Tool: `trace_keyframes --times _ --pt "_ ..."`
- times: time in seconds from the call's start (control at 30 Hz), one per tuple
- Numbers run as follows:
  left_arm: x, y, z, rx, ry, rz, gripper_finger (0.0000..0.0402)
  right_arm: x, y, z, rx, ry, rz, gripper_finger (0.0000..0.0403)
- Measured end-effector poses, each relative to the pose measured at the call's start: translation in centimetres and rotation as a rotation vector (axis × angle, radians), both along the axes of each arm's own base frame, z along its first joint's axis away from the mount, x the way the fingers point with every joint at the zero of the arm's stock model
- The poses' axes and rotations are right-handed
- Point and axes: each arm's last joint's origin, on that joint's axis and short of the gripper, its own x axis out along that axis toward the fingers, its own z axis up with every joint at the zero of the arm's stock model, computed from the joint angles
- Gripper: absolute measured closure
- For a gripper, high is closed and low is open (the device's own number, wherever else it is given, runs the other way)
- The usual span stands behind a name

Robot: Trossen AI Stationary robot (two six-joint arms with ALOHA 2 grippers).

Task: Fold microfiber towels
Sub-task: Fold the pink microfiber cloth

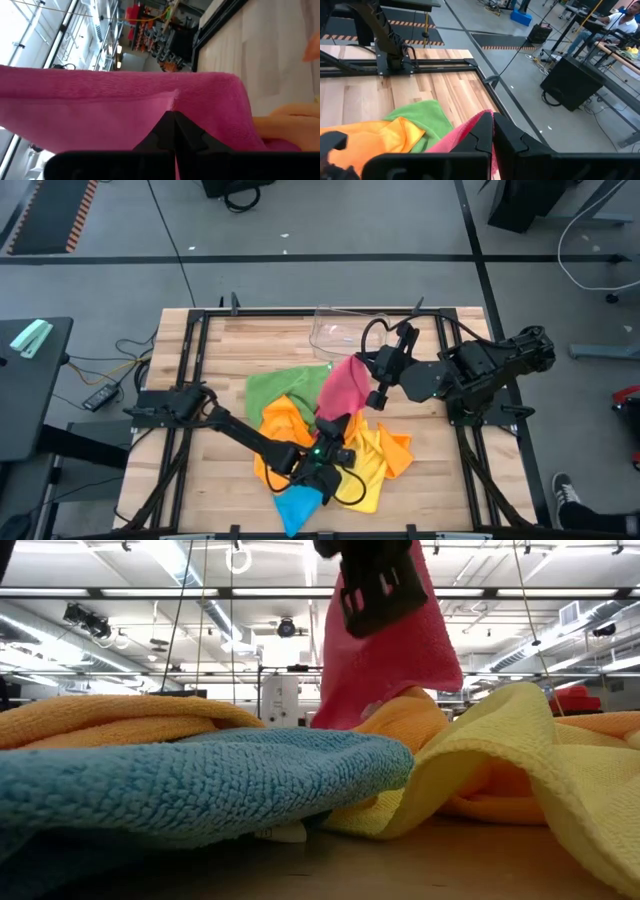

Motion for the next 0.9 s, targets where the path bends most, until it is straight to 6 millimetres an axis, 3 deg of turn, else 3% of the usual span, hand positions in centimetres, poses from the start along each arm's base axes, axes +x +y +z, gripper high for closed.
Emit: trace_keyframes --times 0.43,0.6,0.9 --pt "-3.5 -2.3 4.2 -0.027 -0.097 0.002 0.0397 -0.1 0.0 -0.2 -0.005 0.028 0.007 0.0390" --pt "-6.2 -2.6 6.0 -0.085 -0.154 -0.031 0.0398 -0.3 0.0 -0.5 0.009 0.055 0.016 0.0390" --pt "-11.7 -1.4 8.4 -0.227 -0.300 -0.054 0.0398 -0.5 -0.1 -0.8 0.013 0.091 0.026 0.0390"
